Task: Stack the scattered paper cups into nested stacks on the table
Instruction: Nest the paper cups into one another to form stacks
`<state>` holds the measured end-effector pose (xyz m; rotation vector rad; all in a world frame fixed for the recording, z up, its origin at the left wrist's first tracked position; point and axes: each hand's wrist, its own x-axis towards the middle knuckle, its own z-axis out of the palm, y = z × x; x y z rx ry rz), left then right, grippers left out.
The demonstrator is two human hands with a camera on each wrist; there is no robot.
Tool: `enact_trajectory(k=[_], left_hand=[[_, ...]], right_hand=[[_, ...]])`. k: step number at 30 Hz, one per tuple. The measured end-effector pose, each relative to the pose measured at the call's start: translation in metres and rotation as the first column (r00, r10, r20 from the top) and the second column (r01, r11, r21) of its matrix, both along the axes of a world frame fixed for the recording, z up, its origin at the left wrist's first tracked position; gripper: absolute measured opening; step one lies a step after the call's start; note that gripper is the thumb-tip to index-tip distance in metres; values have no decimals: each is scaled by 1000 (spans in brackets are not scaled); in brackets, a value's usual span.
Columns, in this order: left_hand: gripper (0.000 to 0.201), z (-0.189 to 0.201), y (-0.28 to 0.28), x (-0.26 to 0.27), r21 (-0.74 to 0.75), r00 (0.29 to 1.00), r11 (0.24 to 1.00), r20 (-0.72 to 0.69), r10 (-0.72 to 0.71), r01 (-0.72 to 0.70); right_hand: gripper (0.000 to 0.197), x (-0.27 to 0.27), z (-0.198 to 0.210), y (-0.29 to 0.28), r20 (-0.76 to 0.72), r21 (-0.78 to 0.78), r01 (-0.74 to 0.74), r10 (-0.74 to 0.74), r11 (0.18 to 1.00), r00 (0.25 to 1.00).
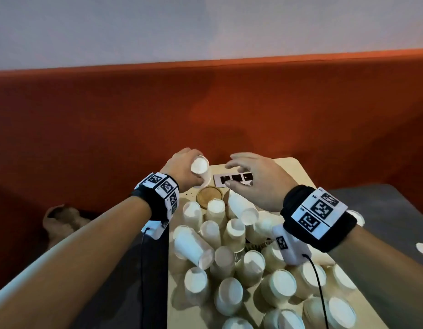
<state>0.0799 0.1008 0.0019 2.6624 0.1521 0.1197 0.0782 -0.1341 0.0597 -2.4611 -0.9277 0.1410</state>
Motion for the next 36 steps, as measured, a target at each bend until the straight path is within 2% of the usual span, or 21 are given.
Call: enact_trajectory(k=[5, 10, 17, 21, 26, 28, 31, 34, 36], left_hand=[[63, -26, 8, 29, 80, 983, 994, -172, -63, 78], [68, -46, 7, 47, 151, 962, 983, -267, -63, 107], [63, -67, -1, 57, 240, 920, 947, -375, -113, 214], [69, -74, 1, 55, 199, 922, 961, -371, -108, 192], [98, -72, 1, 53, 142, 931, 979, -356, -86, 144], [101, -67, 4, 50, 145, 933, 978, -348, -89, 147], [93, -54, 11, 42, 151, 955, 980, -283, -84, 131], [77, -33, 17, 27, 187, 974, 975, -214, -77, 118], [67, -19, 16, 15, 213, 984, 971, -157, -78, 111]], right_hand=[[30, 7, -16, -11, -32, -39, 37, -38, 999, 999], [33, 14, -31, -14, -70, -120, 21, -29, 993, 997], [34, 16, -49, -19, -131, -221, 25, -55, 975, 990], [34, 15, -57, -21, -127, -245, 39, -72, 969, 989], [33, 13, -59, -22, -127, -222, 49, -79, 974, 989], [34, 13, -59, -21, -123, -207, 55, -82, 977, 989], [35, 14, -63, -24, -104, -212, 94, -118, 973, 988], [38, 13, -71, -26, -55, -255, 161, -181, 953, 982], [46, 9, -76, -24, -24, -293, 230, -247, 928, 969]])
